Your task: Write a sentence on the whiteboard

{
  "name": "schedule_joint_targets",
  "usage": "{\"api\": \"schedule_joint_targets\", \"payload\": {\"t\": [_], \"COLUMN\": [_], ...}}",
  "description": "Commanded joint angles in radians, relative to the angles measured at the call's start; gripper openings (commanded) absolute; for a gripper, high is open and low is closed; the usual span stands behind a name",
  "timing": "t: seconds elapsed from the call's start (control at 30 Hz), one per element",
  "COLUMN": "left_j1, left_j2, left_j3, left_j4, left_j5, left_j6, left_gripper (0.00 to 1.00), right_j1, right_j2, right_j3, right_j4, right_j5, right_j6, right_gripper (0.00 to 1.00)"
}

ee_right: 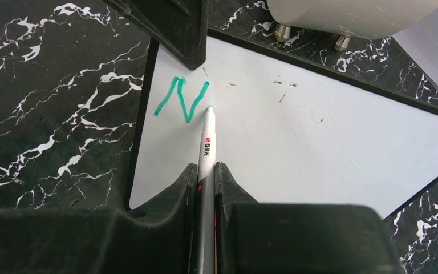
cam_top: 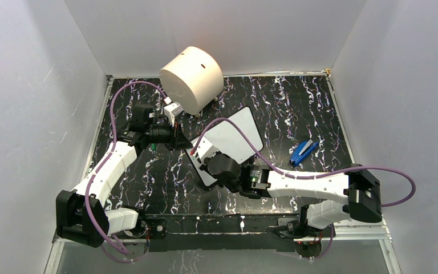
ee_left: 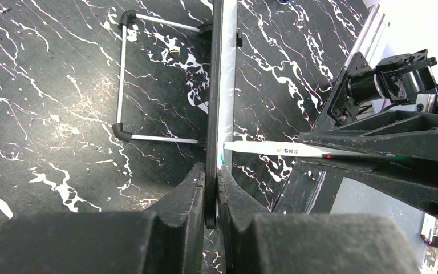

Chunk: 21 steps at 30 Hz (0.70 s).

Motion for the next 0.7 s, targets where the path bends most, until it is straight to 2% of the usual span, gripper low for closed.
{"api": "schedule_joint_targets", "payload": {"t": [0.0,0.67], "left_j1": [-0.007,-0.007], "left_j2": [0.017,0.02], "left_j3": [-0.003,-0.003], "left_j4": [-0.055,-0.054], "left_j5": [-0.053,-0.058], "left_j6": [0.038,0.039], "left_gripper": [0.0,0.0], "right_j1": [-0.003,-0.005], "right_j2": [0.004,-0.001], "right_j3": [0.026,0.02], "right_j4": [0.056,0.041], "right_j5": [-0.006,-0.011], "right_j6": [0.006,0.013], "right_gripper": [0.0,0.0]}}
